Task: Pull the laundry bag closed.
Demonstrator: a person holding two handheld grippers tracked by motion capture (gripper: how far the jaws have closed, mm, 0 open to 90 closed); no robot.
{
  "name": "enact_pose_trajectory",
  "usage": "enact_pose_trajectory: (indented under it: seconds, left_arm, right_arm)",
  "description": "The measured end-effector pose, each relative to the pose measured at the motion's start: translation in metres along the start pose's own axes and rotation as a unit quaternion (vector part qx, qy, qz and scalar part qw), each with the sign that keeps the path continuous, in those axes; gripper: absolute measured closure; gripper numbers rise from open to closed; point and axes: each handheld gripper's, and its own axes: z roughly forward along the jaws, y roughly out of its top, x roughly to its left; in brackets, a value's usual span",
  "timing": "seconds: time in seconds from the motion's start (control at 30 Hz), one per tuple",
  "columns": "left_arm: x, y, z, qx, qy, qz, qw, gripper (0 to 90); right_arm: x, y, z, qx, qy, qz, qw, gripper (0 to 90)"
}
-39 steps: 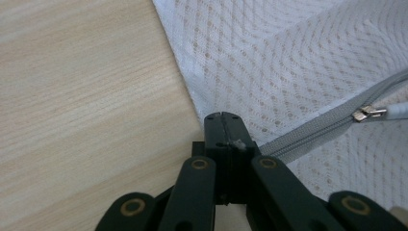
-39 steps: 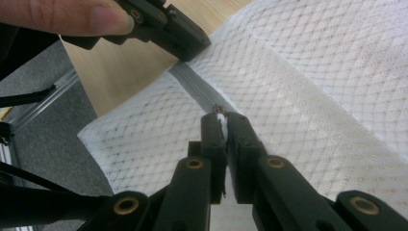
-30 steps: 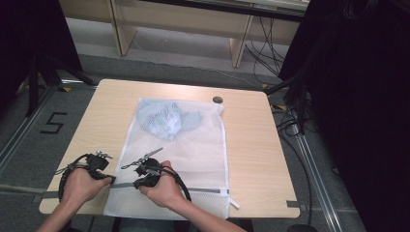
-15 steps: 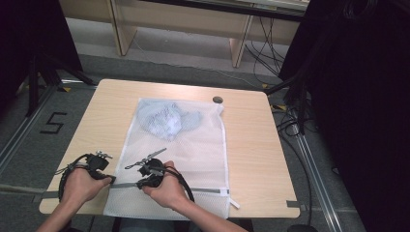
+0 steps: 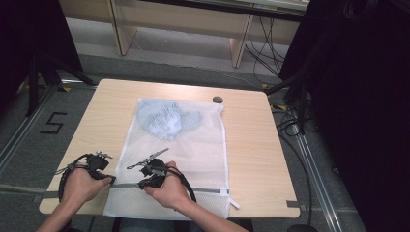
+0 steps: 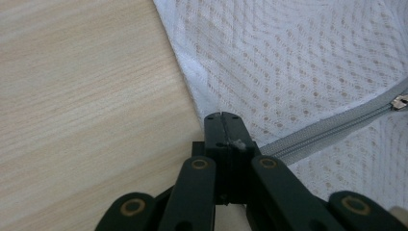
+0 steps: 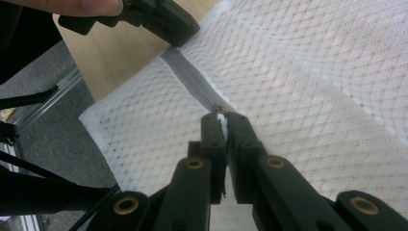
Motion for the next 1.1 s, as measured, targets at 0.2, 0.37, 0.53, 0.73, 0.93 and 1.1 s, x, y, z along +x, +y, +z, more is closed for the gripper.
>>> enact_pose_trajectory:
  seconds: [0.2,0.37,0.53,0.73,0.93,1.1]
  left_arm:
    - [0.0001,0.0,0.0,0.0,0.0,0.0,1.0,89.9]
    - [0.0,0.0,0.0,0.0,0.0,0.0,1.0,89.9]
    - [0.0,0.0,0.0,0.0,0.0,0.0,1.0,89.9]
    - [-0.0001,0.0,0.0,0.0,0.0,0.0,1.0,89.9]
    - [0.0001,0.0,0.0,0.0,0.0,0.0,1.0,89.9]
    - [0.0001,0.0,0.0,0.0,0.0,0.0,1.0,89.9]
  right_arm:
    - [0.0002,-0.0008,-0.0008,0.001,-0.001,0.004,1.0,87.1]
    - [0.0004,-0.0014,-0.0028,0.003,-0.002,0.005,1.0,87.1]
    - [0.0003,-0.0023,-0.0041,0.003,-0.003,0.005,1.0,87.1]
    - [-0.0006,-0.0035,-0.0059,0.002,-0.005,0.004,1.0,87.1]
    - [-0.0019,-0.0041,-0.0072,0.003,-0.003,0.003,1.0,87.2]
    - [-0.0015,-0.0048,-0.0083,0.006,-0.005,0.007,0.9999,87.1]
